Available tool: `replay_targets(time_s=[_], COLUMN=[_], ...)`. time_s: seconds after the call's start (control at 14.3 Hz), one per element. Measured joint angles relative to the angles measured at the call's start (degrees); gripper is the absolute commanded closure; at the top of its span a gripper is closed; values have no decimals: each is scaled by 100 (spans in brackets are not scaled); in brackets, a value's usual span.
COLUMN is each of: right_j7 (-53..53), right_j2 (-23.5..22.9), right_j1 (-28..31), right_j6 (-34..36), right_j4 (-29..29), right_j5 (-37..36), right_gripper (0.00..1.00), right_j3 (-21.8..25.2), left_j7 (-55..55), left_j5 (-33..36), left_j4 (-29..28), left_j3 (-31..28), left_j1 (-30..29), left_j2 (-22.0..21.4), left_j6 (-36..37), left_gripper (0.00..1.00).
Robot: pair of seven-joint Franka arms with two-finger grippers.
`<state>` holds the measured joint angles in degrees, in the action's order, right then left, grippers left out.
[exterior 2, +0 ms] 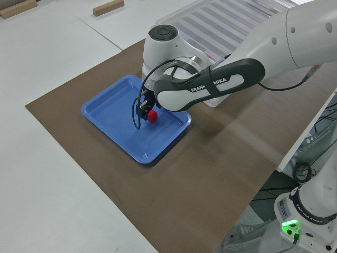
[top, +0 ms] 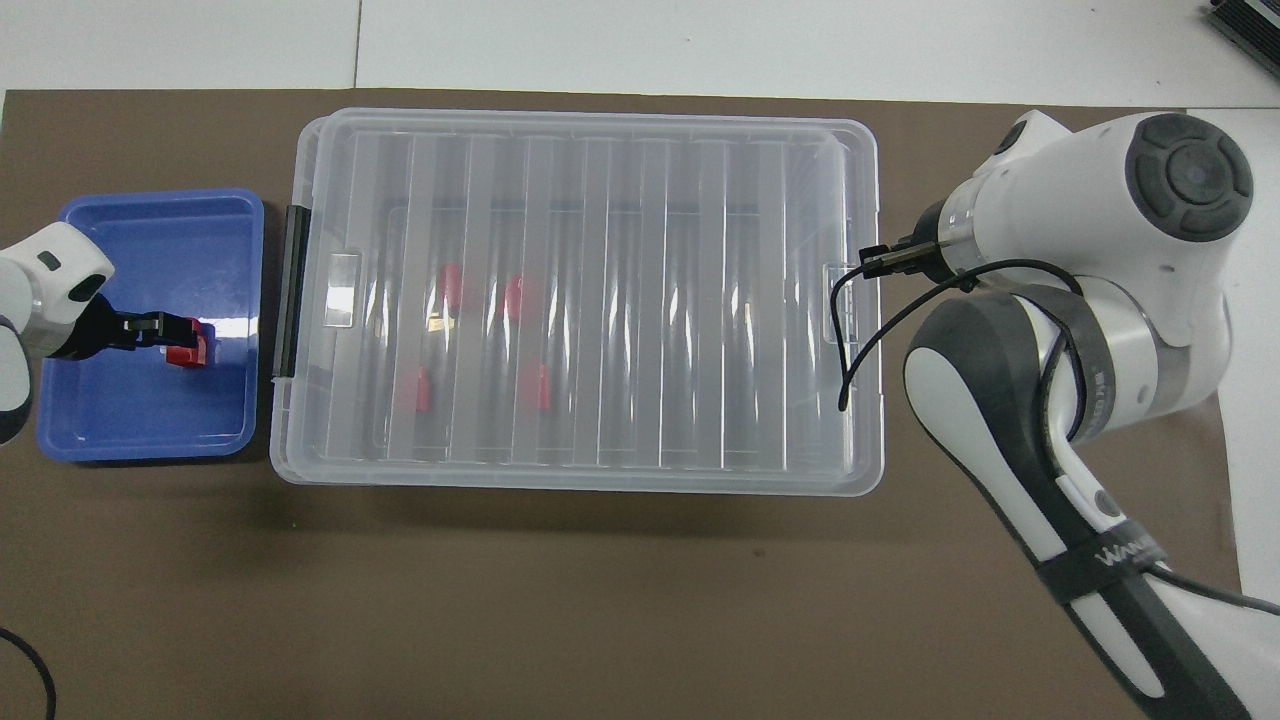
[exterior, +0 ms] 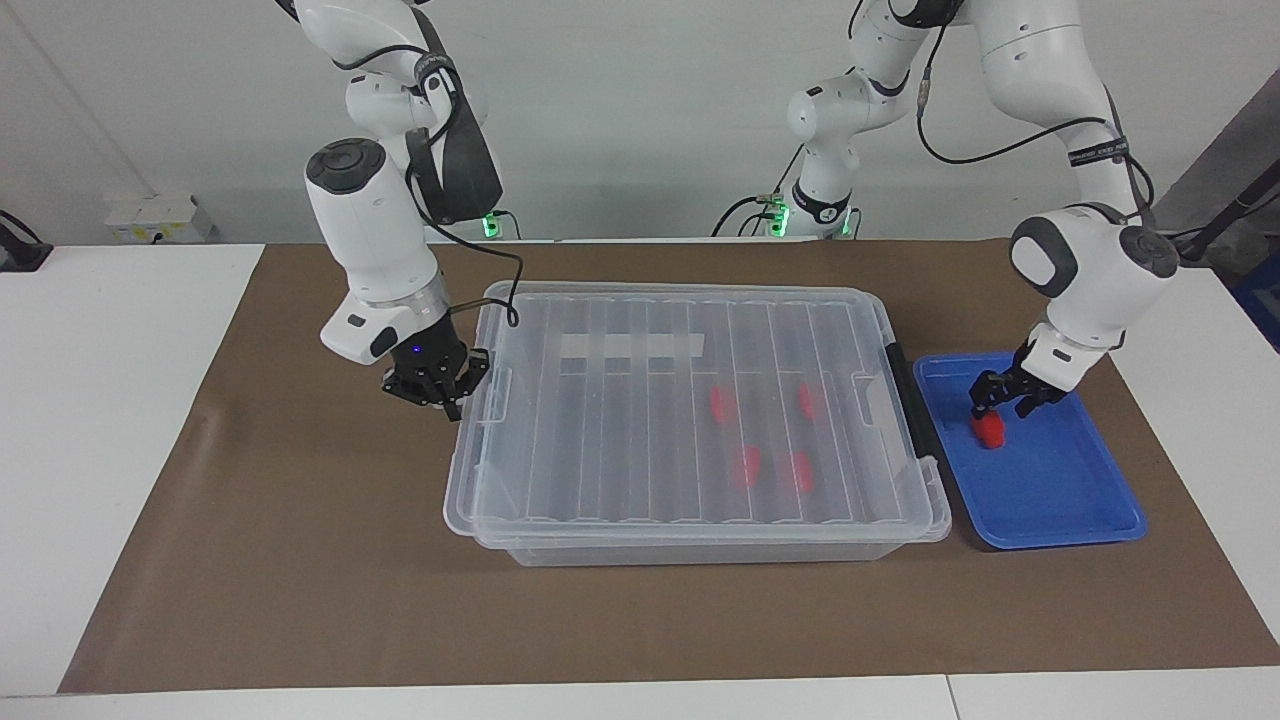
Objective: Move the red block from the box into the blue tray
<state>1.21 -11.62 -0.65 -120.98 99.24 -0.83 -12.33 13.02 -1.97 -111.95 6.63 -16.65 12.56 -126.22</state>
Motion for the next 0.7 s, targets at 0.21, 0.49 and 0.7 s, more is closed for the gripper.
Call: replay_targets(time_s=[0.21,0.49,0.7], right_j7=[0,166,723], right_j2=[0,114,402], right_j1=[0,5,10], right_j6=[4,223,632], right_j4=[-1,-20,-23], right_j5=[0,5,7], right_gripper=[100,100,20], right_j3=[-18,-4,96], left_j7=[0,14,14], left_j5=[0,0,0], left_j4=[302,302,290], left_j3=[2,19,36], left_j1=[3,20,184], left_j2=[-443,-1104,-1157], left_j6=[854,1381,1382], left_gripper=[0,0,0])
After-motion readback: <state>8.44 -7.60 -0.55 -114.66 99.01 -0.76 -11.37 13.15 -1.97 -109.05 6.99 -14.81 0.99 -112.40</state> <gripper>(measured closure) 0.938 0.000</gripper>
